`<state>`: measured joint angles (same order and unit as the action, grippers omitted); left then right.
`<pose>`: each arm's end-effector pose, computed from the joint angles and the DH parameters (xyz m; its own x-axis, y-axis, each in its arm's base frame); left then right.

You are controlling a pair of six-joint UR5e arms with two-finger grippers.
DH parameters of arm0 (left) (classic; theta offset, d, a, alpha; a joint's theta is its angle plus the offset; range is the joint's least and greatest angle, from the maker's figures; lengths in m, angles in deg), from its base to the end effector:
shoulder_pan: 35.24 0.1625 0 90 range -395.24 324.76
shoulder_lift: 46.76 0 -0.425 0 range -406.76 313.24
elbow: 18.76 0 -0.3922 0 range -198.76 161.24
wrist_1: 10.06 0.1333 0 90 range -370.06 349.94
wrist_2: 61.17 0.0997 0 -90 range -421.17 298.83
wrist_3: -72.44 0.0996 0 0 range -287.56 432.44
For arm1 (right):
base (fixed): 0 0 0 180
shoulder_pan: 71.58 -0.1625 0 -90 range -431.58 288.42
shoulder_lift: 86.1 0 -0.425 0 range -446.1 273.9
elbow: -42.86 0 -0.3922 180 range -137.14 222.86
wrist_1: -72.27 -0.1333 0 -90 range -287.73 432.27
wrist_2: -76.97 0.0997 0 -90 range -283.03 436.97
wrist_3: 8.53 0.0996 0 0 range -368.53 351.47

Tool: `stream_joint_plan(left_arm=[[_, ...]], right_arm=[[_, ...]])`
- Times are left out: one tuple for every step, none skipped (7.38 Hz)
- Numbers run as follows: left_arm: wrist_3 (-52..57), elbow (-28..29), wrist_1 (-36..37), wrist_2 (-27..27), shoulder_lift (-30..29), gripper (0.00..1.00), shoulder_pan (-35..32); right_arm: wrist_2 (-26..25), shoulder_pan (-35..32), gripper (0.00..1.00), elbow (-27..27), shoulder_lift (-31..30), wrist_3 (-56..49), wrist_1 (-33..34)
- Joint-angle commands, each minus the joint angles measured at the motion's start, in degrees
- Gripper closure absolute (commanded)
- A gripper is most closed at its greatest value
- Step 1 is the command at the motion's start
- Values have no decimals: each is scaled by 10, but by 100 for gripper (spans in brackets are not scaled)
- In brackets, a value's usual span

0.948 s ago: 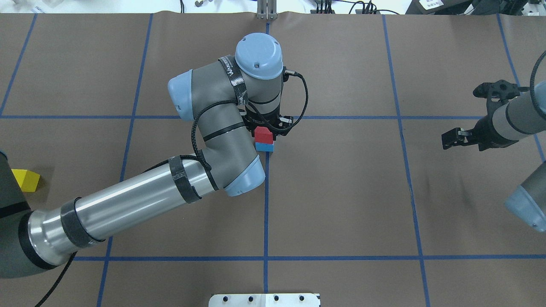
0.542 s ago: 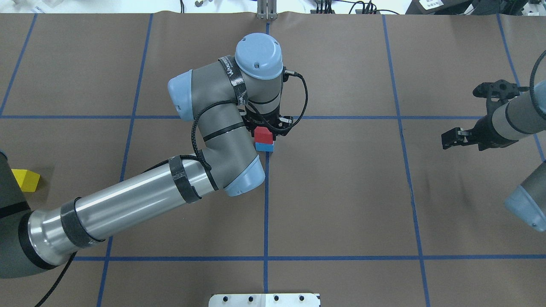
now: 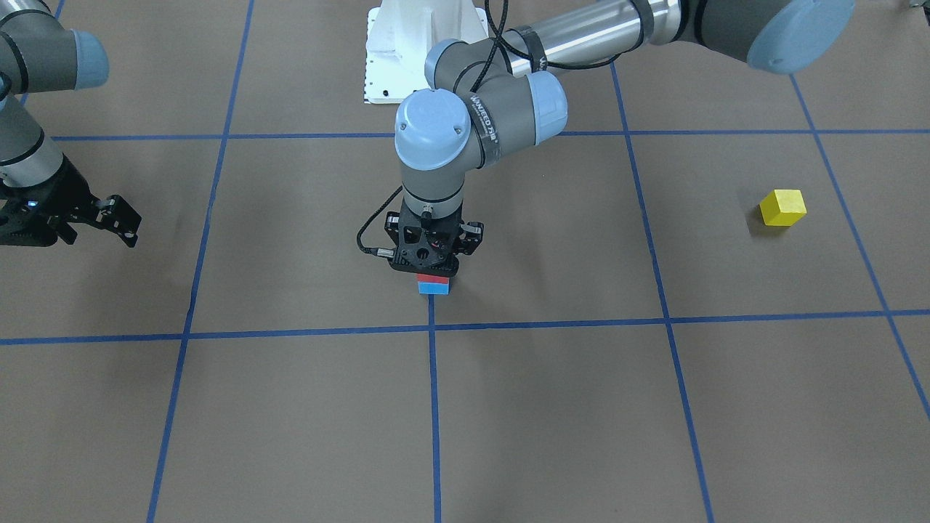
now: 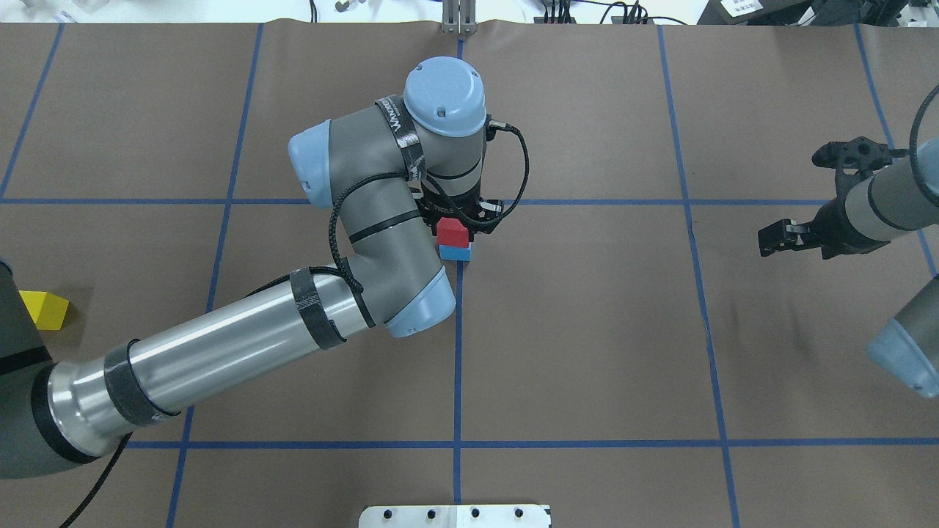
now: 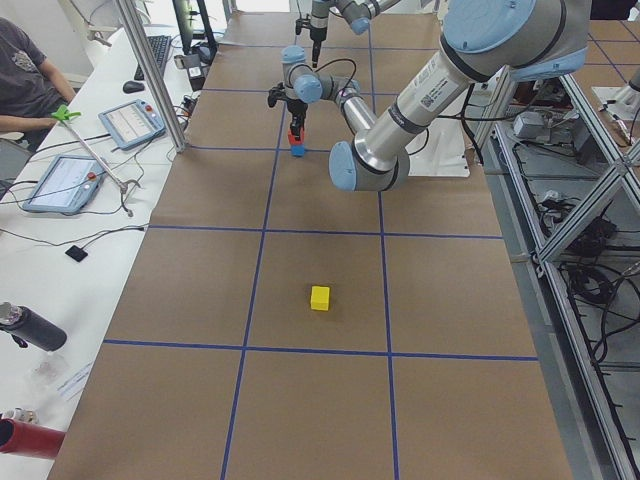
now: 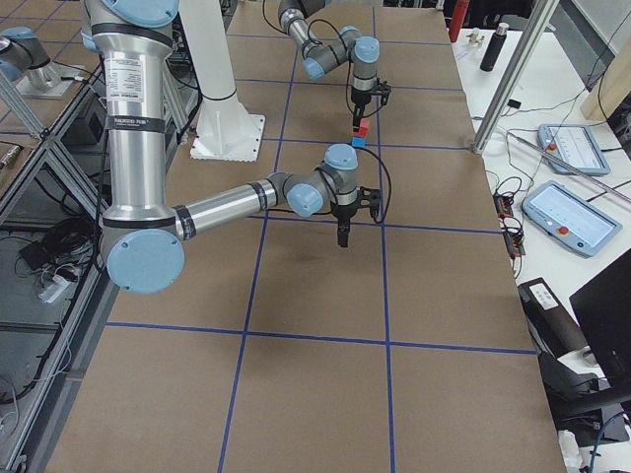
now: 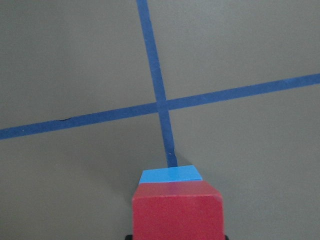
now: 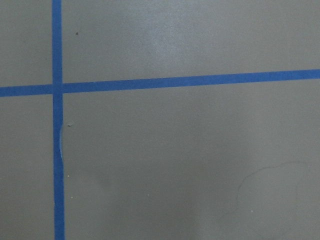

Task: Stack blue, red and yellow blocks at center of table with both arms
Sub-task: 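Lower the red cube onto the blue cube with the left gripper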

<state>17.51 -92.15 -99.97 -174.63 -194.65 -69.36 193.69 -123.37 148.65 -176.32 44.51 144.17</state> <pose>0.6014 -0.5206 0.1328 0.6808 0.1754 -0.7111 -0.1145 0.9845 0.1332 -0.2450 -0.4543 0.5010 0.7406 0.0726 0.6680 -0.1281 0.9912 0.0343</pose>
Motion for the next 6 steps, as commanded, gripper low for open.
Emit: stream_joint_plan(left_arm=[[0, 0, 0, 0, 1, 100, 0], [0, 0, 0, 0, 1, 97, 0], [-1, 0, 0, 0, 1, 69, 0], [0, 0, -1, 0, 1, 33, 0], [0, 1, -1, 1, 1, 1, 0], [-1, 1, -1, 1, 1, 1, 0]], right_arm=[[0, 0, 0, -1, 1, 0, 0], [0, 0, 0, -1, 1, 0, 0], [0, 0, 0, -1, 1, 0, 0], [0, 0, 0, -2, 1, 0, 0], [0, 0, 0, -2, 3, 0, 0], [0, 0, 0, -1, 3, 0, 0]])
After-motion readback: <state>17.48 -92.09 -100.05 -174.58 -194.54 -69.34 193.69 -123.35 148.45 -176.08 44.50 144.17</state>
